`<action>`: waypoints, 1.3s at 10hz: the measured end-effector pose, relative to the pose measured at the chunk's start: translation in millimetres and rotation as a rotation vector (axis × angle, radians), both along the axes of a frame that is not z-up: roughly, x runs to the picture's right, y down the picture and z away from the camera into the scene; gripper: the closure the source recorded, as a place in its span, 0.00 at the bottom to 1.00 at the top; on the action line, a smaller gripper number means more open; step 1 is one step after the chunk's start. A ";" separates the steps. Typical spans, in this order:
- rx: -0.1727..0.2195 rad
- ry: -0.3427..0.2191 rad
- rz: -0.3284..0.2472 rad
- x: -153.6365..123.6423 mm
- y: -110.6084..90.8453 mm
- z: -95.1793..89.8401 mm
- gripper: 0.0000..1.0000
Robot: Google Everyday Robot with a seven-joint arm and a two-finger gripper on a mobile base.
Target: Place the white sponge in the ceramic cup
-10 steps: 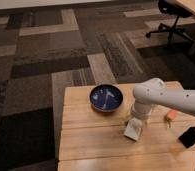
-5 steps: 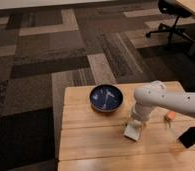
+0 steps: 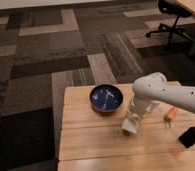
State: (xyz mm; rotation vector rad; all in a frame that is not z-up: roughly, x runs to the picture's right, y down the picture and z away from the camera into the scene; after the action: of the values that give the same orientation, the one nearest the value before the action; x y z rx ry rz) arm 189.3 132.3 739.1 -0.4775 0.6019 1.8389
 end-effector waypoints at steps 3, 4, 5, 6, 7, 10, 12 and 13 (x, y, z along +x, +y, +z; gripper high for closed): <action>-0.005 0.014 -0.077 10.9 -51.1 -12.9 1.00; 0.000 0.021 -0.089 15.8 -67.9 -15.8 1.00; 0.008 0.034 -0.095 20.9 -84.1 -18.0 1.00; 0.010 0.040 -0.099 23.5 -86.9 -18.4 1.00; 0.010 0.040 -0.100 23.4 -87.1 -18.2 1.00; 0.010 0.040 -0.100 23.6 -86.7 -18.1 1.00; 0.034 0.062 -0.103 38.6 -100.1 -17.9 1.00; 0.040 0.076 -0.107 50.0 -106.6 -17.2 1.00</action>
State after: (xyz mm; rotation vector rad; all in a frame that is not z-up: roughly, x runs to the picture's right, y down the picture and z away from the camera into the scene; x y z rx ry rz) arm 239.3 25.6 721.9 -0.3440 0.6292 1.7700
